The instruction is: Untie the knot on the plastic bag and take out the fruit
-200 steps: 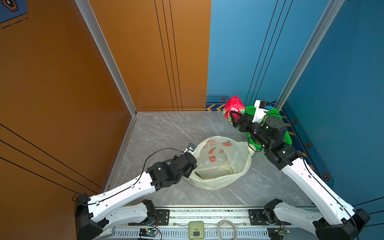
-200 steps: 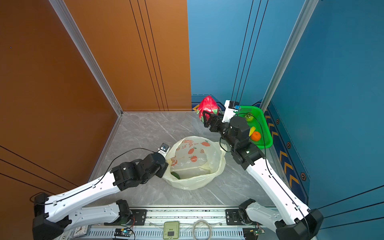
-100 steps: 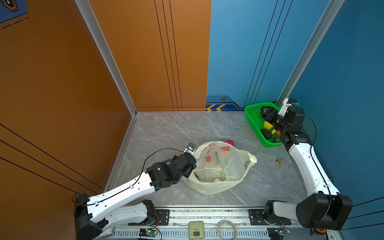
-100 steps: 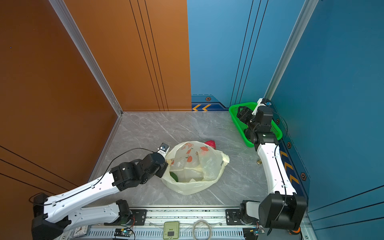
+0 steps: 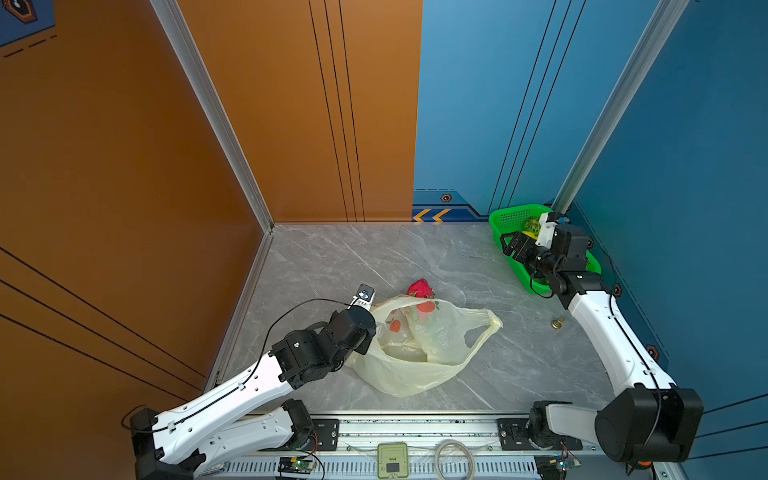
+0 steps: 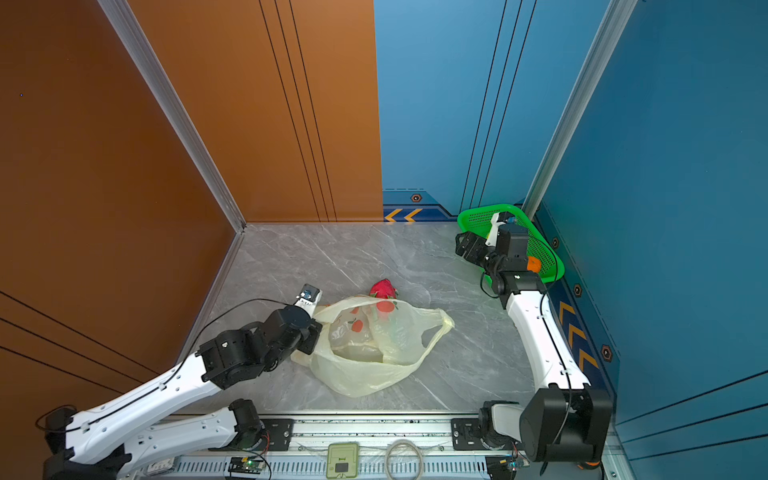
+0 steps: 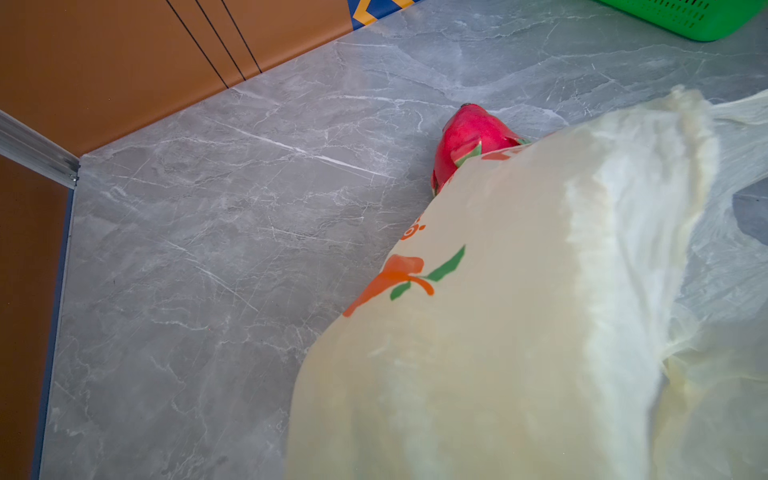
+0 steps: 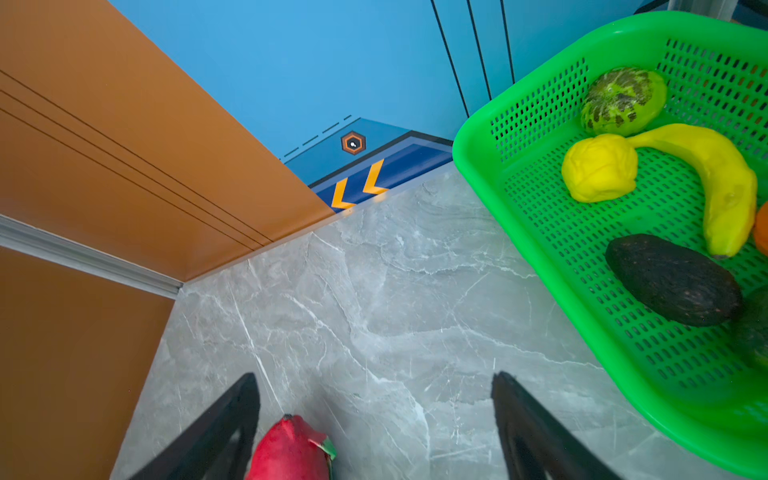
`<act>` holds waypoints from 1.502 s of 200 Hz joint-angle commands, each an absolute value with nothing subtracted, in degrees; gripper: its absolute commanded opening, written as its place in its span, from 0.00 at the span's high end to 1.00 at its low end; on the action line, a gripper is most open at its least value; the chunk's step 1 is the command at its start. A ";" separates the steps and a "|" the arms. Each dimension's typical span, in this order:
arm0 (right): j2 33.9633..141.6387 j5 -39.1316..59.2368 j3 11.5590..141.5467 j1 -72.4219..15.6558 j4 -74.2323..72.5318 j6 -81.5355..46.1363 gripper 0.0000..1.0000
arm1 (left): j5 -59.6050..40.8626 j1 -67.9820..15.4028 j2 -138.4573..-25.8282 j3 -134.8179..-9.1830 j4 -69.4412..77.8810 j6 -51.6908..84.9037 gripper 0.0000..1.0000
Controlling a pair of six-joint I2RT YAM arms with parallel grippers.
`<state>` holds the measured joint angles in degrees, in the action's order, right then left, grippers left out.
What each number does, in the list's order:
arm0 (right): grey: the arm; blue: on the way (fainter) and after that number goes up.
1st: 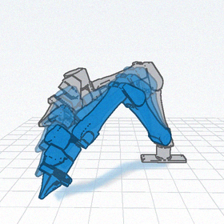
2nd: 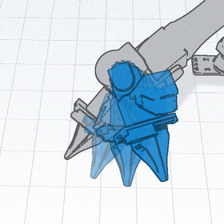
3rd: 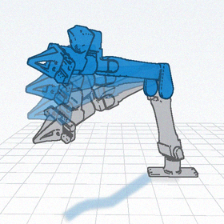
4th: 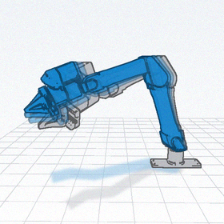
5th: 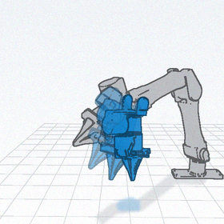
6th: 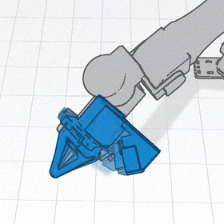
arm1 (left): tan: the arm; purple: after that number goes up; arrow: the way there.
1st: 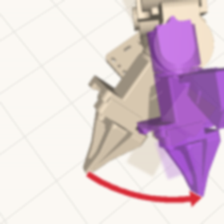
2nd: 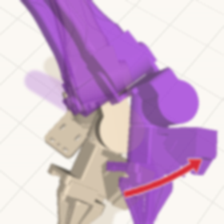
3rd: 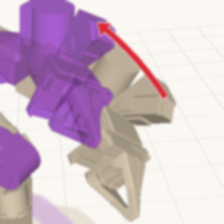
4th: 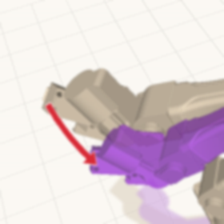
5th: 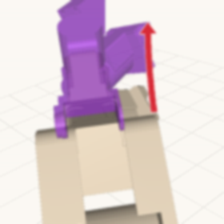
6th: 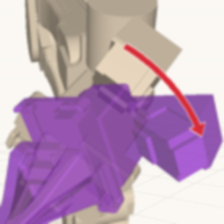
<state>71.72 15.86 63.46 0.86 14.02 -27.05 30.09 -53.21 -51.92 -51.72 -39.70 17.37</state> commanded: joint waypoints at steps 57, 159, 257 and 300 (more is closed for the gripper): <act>67.01 12.18 61.11 -6.93 24.66 -24.65 0.00 | 34.21 -43.61 -43.48 -51.12 -44.02 14.23 1.00; 83.35 8.19 69.82 -27.86 29.32 -20.93 0.00 | 30.27 -26.81 -37.75 -48.95 -46.36 11.89 1.00; 102.35 1.04 79.50 -38.52 35.27 -30.94 0.00 | 32.58 -21.63 -36.23 -49.45 -48.95 12.48 1.00; 109.71 -4.92 84.80 -39.81 39.29 -30.19 0.00 | 30.75 -20.28 -36.61 -49.04 -48.86 12.74 1.00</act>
<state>106.98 0.82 82.19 -39.38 35.18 -29.43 31.44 -21.08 -36.34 -49.15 -47.90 12.86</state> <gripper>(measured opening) 0.999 0.044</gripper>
